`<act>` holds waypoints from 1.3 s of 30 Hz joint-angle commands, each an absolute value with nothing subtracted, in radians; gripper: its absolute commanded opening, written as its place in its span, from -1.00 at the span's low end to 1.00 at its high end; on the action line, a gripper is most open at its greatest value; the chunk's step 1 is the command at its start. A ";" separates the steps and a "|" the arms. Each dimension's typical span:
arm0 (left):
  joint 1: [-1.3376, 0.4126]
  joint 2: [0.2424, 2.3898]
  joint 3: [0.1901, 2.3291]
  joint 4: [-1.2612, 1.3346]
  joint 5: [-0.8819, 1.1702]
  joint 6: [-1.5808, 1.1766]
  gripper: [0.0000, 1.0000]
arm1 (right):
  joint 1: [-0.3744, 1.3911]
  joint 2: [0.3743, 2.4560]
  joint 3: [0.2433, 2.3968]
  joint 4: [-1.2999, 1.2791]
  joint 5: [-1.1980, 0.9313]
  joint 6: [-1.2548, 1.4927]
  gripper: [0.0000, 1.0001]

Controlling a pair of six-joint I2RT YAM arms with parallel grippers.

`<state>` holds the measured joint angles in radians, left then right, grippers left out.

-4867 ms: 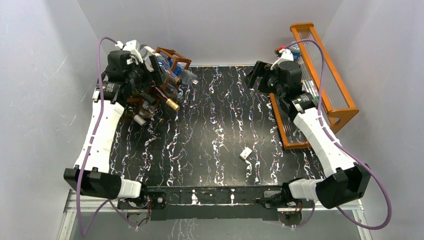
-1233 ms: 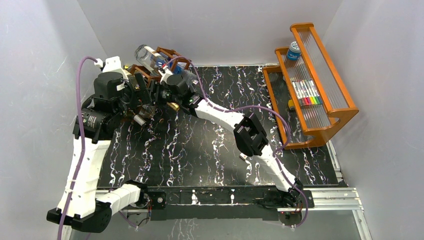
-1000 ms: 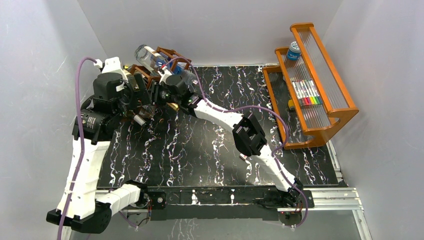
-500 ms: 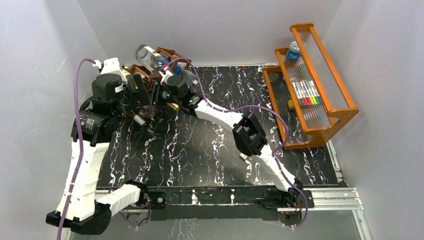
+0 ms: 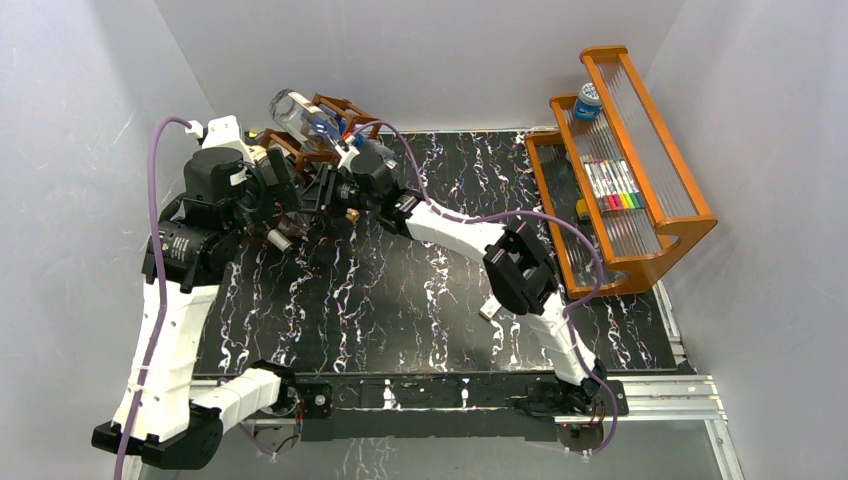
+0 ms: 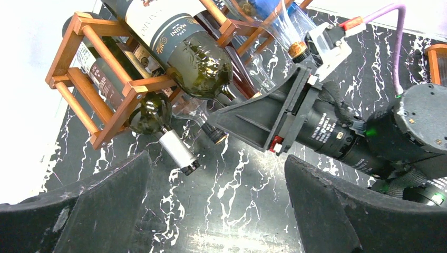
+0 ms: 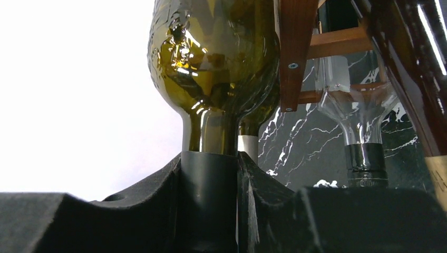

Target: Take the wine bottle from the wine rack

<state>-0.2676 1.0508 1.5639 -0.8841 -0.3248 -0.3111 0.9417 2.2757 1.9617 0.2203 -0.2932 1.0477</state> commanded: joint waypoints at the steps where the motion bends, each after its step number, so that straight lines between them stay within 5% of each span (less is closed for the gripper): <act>1: -0.266 1.034 1.576 -0.894 -0.309 -0.317 0.96 | 0.922 2.127 1.938 0.496 -0.362 1.089 -1.00; 39: -0.265 1.095 1.571 -0.860 -0.219 -0.333 0.96 | 0.834 1.985 1.643 0.747 -0.466 1.366 -1.00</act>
